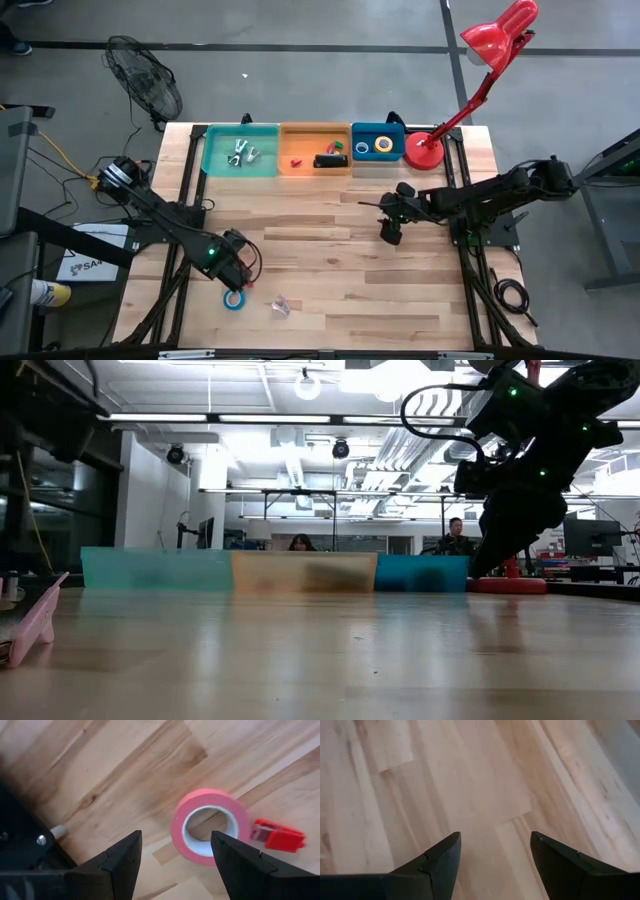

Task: Pick and place Stapler, Stapler remover, tape
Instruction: Put the pink tape into the blue bin

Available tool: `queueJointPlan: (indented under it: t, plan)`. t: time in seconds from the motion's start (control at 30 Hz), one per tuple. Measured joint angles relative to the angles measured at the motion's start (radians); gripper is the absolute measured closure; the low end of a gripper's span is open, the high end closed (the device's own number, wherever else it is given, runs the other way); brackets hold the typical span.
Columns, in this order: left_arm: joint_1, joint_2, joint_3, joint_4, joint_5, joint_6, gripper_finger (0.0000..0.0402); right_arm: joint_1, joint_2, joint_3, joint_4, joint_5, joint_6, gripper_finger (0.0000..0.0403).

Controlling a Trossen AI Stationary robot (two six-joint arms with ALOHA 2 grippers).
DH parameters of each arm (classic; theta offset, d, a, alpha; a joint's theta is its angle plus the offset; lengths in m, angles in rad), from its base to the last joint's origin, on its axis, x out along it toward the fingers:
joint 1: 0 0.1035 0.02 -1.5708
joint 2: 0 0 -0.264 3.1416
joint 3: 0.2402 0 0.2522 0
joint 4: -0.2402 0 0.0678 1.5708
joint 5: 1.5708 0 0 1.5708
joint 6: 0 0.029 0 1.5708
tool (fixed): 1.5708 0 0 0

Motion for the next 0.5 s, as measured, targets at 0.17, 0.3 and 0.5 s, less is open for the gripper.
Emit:
queueJointPlan:
  t: [0.17,0.3,0.5]
  plan:
    - [-0.002,0.049,0.0,-0.002,0.03,-0.015,0.017,0.033,0.0,0.0,0.0,0.001,0.004,0.0172]
    - [0.001,0.073,0.0,-0.001,0.006,-0.017,0.017,0.053,0.0,0.0,0.0,0.017,0.022,0.0172]
    - [0.001,0.1,-0.025,0.046,0.019,-0.027,0.0189,0.082,0.0,0.0,0.0,0.06,0.034,0.0172]
